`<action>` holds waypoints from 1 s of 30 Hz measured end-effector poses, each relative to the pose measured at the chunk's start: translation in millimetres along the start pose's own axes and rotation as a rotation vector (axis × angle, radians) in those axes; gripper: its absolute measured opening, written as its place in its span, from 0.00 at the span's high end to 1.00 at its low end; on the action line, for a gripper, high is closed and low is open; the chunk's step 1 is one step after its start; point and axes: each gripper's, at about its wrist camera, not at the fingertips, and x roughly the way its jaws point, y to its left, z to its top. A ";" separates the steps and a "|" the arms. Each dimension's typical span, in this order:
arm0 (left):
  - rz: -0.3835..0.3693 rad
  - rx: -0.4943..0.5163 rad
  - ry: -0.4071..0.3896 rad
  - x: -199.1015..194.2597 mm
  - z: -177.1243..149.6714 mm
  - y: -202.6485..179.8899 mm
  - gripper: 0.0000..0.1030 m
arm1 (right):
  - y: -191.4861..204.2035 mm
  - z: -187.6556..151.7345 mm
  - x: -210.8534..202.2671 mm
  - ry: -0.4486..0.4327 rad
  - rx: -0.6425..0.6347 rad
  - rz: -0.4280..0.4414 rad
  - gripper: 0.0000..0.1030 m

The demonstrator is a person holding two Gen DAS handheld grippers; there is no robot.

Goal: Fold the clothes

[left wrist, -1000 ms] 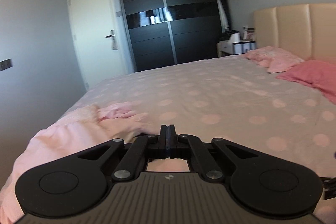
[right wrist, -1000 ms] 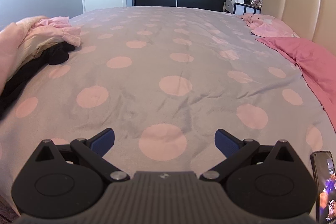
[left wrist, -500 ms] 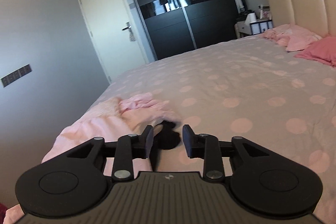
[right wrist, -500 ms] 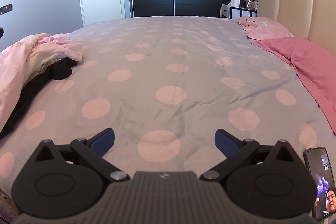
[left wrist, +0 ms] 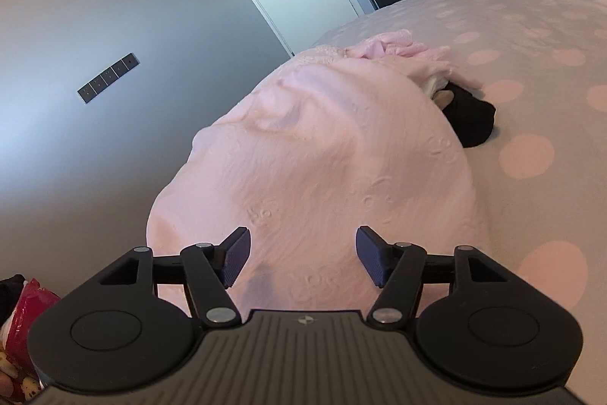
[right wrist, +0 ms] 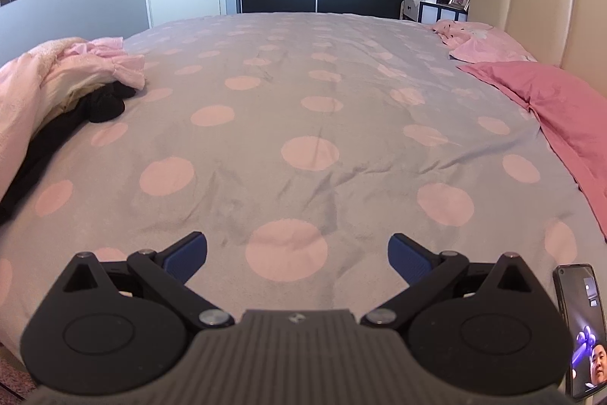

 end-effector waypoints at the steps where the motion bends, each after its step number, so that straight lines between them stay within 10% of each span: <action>1: 0.001 0.001 -0.002 3.4 -1.0 -2.1 0.41 | 0.5 -0.6 2.5 0.007 -0.003 -0.006 0.00; 11: 0.014 -0.025 -0.076 15.6 -2.2 -2.9 0.39 | 17.3 -0.3 20.1 0.030 -0.039 0.003 0.00; 18: -0.123 -0.017 -0.184 -17.6 6.1 -27.3 0.35 | 27.5 -2.7 24.8 0.048 -0.076 0.007 0.00; 26: -0.123 0.108 -0.103 -9.5 1.2 -77.6 0.31 | 16.9 -5.3 22.3 0.058 -0.057 -0.018 0.00; 29: -0.107 0.105 -0.057 6.8 -3.7 -75.9 0.58 | 11.3 -6.0 19.3 0.054 -0.036 -0.017 0.00; 30: -0.109 0.091 -0.047 11.0 -4.2 -72.3 0.80 | 9.9 -6.4 18.1 0.052 -0.031 -0.014 0.00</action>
